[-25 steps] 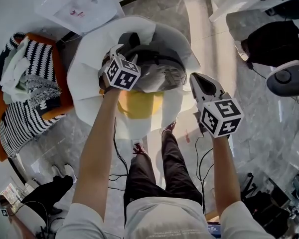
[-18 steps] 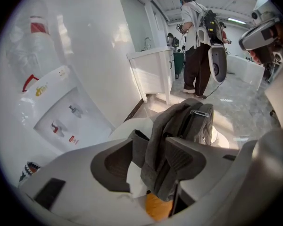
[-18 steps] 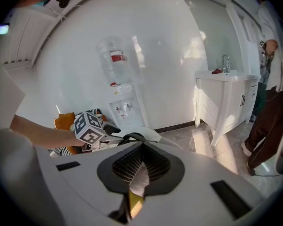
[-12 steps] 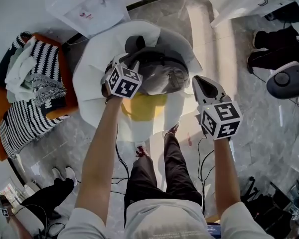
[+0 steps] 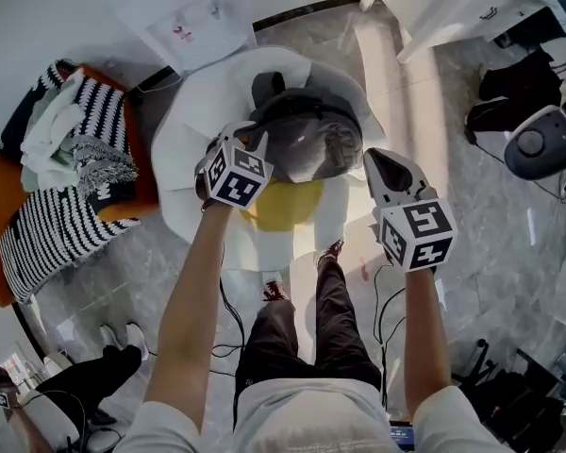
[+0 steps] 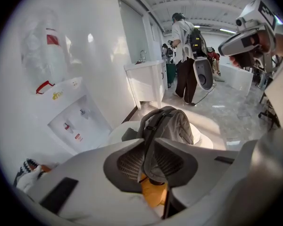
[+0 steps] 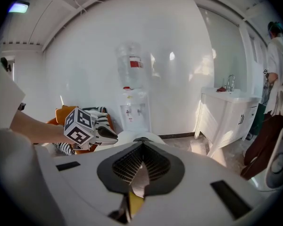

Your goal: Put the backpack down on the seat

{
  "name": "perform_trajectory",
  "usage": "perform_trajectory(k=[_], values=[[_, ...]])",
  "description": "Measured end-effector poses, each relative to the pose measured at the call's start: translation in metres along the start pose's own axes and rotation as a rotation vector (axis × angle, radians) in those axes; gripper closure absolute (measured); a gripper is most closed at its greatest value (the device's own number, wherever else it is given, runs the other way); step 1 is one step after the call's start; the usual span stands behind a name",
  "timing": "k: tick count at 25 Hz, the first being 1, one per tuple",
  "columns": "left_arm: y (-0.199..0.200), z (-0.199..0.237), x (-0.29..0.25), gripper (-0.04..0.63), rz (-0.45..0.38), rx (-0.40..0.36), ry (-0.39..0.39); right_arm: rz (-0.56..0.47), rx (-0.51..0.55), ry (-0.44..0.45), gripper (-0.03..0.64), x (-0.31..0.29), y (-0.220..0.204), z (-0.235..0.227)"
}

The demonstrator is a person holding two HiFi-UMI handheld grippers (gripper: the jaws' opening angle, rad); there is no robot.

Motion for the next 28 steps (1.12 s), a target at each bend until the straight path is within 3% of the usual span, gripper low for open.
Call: perform_trajectory(k=[14, 28], values=[[0.023, -0.014, 0.096, 0.595, -0.111, 0.039, -0.007, -0.053, 0.012, -0.001, 0.615, 0.056, 0.011, 0.051], [0.041, -0.021, 0.221, 0.595, -0.191, 0.086, 0.053, -0.098, 0.035, -0.033, 0.615, 0.13, 0.05, 0.086]])
Point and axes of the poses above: the fingertips, and each gripper's own axes: x backward along the fingers, z to its left, y out of its top, the point moved 1 cm from there along x, backward along the fingers, and after that the axes turned 10 degrees about -x, right-handed, at the moved point
